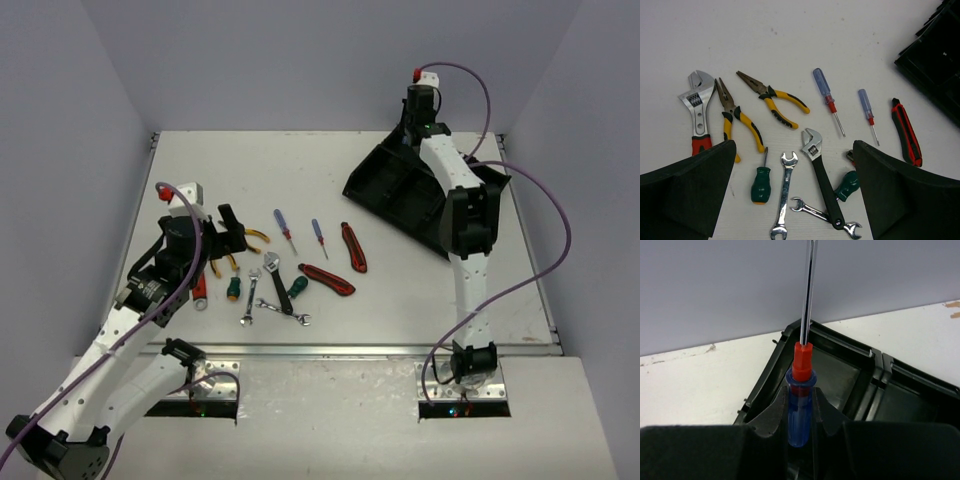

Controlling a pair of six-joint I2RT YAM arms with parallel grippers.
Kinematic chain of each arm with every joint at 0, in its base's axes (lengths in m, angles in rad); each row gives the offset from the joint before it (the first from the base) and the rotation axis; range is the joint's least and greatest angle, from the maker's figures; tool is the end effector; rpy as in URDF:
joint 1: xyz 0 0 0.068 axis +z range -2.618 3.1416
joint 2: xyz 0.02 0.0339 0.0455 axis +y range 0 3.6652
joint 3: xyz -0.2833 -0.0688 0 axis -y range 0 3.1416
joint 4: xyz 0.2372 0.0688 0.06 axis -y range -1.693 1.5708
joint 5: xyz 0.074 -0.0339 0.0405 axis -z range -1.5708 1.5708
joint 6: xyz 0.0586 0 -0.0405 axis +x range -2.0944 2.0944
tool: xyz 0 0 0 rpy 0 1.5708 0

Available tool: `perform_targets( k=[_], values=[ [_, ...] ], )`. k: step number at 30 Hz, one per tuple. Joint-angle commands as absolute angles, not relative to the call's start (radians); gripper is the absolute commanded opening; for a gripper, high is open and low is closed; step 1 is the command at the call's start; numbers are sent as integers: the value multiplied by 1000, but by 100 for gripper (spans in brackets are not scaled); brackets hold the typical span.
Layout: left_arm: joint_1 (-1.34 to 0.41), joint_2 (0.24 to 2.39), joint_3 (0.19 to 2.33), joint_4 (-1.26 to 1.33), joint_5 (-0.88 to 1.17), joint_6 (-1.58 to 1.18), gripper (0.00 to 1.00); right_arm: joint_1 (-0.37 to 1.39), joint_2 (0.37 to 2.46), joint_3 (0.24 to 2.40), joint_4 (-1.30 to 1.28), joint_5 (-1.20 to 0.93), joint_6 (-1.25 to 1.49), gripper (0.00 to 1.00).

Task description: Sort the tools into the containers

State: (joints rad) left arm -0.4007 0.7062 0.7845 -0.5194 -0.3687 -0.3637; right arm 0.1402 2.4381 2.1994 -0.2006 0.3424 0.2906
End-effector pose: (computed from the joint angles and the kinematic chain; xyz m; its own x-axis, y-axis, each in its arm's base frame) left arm 0.1487 -0.0401 0.3208 -0.3901 -0.1951 -0.8999 -0.0803 0.9808 -0.1779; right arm 0.5945 0.0640 0.2440 -0.3550 0.2225 -0.9080 0.2828 0.9513 0.1225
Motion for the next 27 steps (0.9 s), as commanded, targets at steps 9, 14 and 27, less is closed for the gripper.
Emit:
perform_targets(
  k=[9, 14, 27],
  values=[
    [-408, 699, 782, -472, -339, -342, 100, 144, 2380, 2069, 47, 401, 177, 67],
    [-408, 701, 781, -470, -325, -341, 100, 154, 2326, 2174, -90, 380, 190, 81],
    [-408, 661, 784, -475, -354, -344, 100, 489, 1987, 1959, -633, 263, 394, 69]
  ],
)
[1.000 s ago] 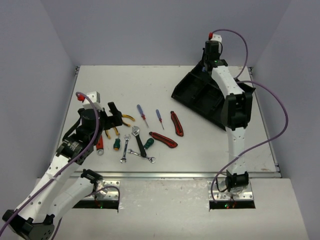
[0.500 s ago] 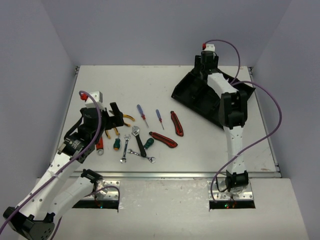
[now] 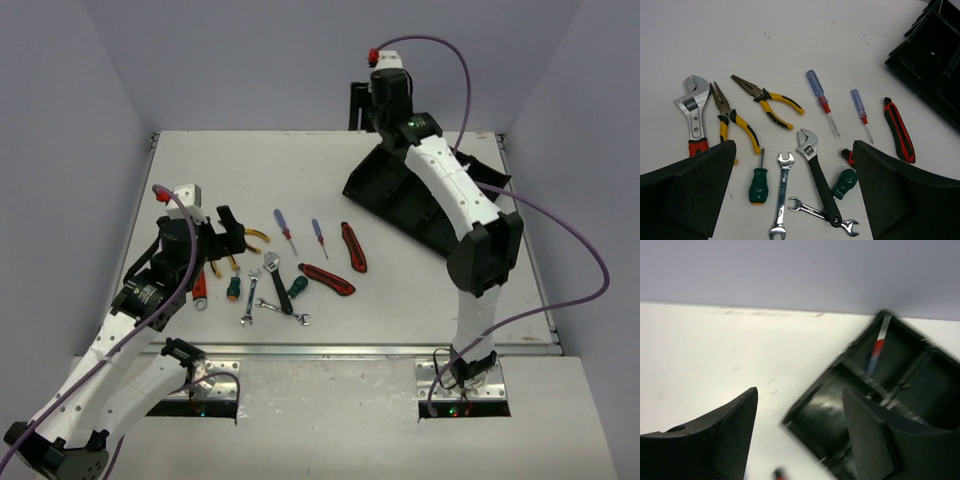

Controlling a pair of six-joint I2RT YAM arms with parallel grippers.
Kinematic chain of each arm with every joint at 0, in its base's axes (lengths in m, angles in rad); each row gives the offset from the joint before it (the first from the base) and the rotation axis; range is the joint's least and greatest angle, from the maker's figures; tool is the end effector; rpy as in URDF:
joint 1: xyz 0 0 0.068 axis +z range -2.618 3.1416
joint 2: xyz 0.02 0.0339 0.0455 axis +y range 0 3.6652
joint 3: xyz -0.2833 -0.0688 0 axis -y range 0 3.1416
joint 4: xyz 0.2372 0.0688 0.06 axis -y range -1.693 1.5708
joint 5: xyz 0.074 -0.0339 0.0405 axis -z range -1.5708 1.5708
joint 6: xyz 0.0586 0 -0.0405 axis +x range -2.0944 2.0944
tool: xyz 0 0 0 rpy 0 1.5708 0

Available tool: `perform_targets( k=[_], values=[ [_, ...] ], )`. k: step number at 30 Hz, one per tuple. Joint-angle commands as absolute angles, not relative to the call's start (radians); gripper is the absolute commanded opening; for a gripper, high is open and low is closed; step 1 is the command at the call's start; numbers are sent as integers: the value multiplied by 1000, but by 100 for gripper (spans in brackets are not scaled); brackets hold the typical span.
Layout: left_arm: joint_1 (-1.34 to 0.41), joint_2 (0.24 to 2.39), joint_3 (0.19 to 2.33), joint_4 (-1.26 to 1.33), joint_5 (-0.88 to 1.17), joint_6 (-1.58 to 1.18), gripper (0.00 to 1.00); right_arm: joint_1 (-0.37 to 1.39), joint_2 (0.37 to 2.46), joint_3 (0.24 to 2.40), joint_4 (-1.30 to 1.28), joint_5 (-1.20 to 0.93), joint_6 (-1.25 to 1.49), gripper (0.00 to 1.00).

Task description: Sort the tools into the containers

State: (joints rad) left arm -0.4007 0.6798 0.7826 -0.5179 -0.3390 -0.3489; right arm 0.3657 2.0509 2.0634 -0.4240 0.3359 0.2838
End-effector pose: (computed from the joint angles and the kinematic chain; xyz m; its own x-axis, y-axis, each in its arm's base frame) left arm 0.1437 -0.0397 0.3235 -0.3789 -0.1896 -0.9058 -0.0446 0.9814 -0.1868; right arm 0.4793 0.1628 0.3760 -0.3741 0.1398 -0.9168 0.0513 0.9902 0.1301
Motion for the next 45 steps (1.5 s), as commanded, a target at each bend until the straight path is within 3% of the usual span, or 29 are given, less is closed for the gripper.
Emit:
perform_targets(
  k=[1, 6, 21, 26, 29, 36, 43, 45],
  values=[
    [-408, 660, 783, -474, -353, -344, 100, 532, 1984, 1921, -626, 254, 404, 60],
    [-408, 650, 784, -476, -339, -346, 100, 646, 2132, 1978, -747, 249, 424, 44],
    [-411, 624, 779, -471, -313, -344, 100, 687, 2404, 1994, -796, 170, 395, 36],
    [-413, 621, 779, -469, -313, -344, 100, 677, 2455, 1996, -790, 156, 401, 18],
    [-416, 624, 779, -469, -308, -344, 100, 669, 2462, 1996, -785, 158, 410, 0],
    [-419, 644, 779, -466, -298, -342, 100, 625, 2261, 1967, -697, 168, 424, 0],
    [-420, 651, 778, -465, -296, -342, 100, 359, 2078, 1911, -496, 21, 528, 0],
    [-420, 657, 778, -465, -296, -342, 100, 262, 2110, 2024, -507, 3, 578, 0]
  ],
)
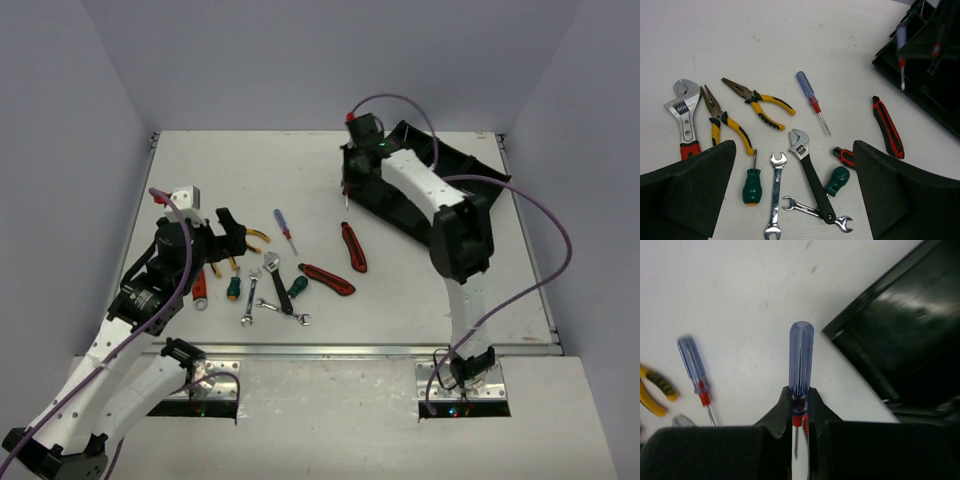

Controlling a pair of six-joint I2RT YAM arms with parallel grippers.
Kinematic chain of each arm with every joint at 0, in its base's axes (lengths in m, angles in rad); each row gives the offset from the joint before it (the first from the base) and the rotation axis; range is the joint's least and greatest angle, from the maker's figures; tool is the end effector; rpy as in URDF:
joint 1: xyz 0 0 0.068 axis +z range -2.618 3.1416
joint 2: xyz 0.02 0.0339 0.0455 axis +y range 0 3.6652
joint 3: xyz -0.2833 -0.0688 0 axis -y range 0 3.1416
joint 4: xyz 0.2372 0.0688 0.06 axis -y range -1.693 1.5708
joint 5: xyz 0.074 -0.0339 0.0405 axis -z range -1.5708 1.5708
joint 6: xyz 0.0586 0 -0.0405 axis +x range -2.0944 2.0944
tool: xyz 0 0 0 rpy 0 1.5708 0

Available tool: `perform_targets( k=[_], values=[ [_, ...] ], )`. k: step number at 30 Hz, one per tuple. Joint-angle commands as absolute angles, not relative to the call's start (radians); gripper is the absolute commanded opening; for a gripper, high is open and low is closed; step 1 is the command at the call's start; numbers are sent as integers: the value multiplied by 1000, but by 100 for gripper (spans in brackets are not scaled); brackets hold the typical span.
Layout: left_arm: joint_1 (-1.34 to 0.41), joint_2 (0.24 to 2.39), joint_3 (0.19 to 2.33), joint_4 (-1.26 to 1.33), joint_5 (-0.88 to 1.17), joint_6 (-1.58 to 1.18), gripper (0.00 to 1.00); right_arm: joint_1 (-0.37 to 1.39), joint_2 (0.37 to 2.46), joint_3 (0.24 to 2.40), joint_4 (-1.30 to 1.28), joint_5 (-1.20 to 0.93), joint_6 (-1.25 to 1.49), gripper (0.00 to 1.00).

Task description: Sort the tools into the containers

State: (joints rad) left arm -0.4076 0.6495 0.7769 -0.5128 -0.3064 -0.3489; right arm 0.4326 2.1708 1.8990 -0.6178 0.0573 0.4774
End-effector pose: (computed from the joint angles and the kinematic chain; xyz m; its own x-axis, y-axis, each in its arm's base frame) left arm 0.1377 -0.0402 0.3257 -0.3658 -0.1971 -0.9096 -0.0040 0.9776 -0.2102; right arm 0.4626 0.2099 0.2385 -0.8037 0.1341 -0.5798 -0.0186 0.9681 0.2498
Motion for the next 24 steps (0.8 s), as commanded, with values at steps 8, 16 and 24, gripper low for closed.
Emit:
perform_targets(
  k=[8, 16, 24],
  values=[
    [-420, 669, 778, -466, -308, -344, 100, 116, 2279, 2147, -253, 153, 465, 0],
    [-420, 713, 779, -469, -302, -341, 100, 117, 2420, 2160, -28, 284, 250, 0],
    [-420, 719, 779, -465, -295, -339, 100, 107, 2433, 2149, 3, 314, 213, 0]
  ],
)
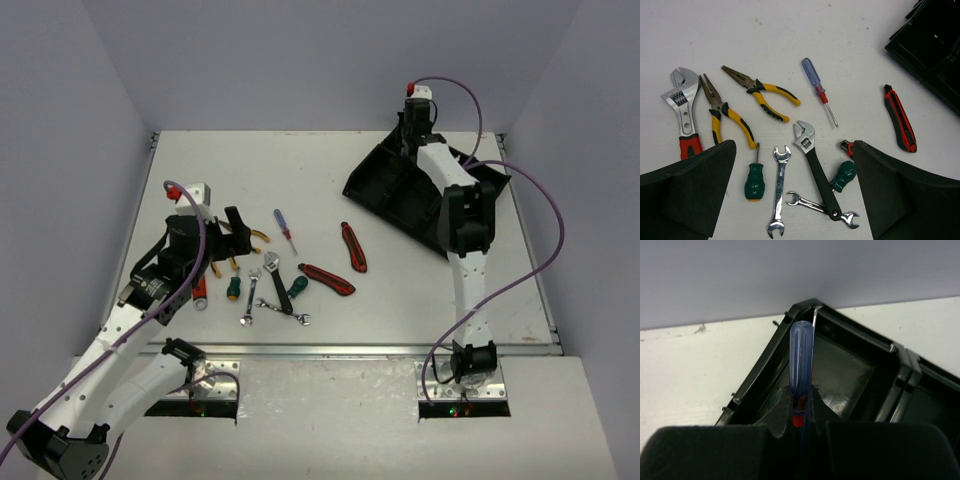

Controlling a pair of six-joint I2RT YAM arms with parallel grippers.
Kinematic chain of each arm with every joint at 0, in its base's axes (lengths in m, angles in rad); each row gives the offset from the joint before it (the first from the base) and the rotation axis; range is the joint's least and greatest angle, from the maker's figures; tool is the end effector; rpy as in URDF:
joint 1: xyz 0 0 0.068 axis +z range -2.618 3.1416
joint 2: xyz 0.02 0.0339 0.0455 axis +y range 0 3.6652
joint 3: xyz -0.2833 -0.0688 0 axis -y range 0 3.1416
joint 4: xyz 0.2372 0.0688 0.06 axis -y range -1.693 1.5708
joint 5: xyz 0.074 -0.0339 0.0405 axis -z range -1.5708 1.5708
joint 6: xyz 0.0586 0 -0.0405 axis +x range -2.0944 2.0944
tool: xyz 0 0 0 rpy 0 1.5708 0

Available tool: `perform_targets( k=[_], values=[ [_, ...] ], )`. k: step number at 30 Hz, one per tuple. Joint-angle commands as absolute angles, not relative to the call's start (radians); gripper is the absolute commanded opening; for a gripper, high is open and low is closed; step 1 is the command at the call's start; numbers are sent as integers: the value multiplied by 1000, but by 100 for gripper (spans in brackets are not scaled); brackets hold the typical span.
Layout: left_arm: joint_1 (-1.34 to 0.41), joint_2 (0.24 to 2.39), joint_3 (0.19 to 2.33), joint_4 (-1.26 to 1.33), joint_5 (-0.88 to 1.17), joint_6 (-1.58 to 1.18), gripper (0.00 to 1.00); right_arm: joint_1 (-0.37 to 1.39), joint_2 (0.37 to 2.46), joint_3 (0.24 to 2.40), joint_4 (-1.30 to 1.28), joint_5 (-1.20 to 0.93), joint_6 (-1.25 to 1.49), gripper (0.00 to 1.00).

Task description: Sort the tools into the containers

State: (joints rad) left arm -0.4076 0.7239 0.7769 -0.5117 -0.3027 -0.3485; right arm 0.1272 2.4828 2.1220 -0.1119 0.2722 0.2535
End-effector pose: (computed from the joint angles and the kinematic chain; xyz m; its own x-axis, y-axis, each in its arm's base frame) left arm 0.1519 -0.0466 0.3161 -0.4275 -0.1705 -0.8878 -0.0138 0.9832 -0.1821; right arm 0.6004 0.0609 0.1999 -0.4083 0.1913 -0.8926 0.2248 0.9687 0.1048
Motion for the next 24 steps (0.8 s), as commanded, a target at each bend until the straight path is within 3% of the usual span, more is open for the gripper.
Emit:
perform_targets(
  k=[1, 5, 7, 9, 11, 18, 24],
  values=[
    [-420, 719, 779, -465, -292, -339, 100, 106, 2432, 2144, 3, 312, 207, 1],
    [-420, 712, 778, -465, -290, -339, 100, 104, 2419, 2127, -32, 282, 188, 5],
    [-420, 709, 778, -465, -290, -339, 100, 104, 2408, 2119, -64, 281, 193, 18],
    [-420, 707, 776, -465, -288, -338, 100, 106, 2383, 2105, -80, 270, 197, 51],
    [-420, 707, 776, -466, -287, -339, 100, 106, 2346, 2095, -100, 251, 213, 75],
    [-420, 704, 780, -465, -290, -336, 100, 219, 2156, 2147, -299, 202, 256, 89],
    [-381, 652, 802, -495, -409, -360, 100, 493, 1948, 1801, -389, 146, 386, 94]
  ],
)
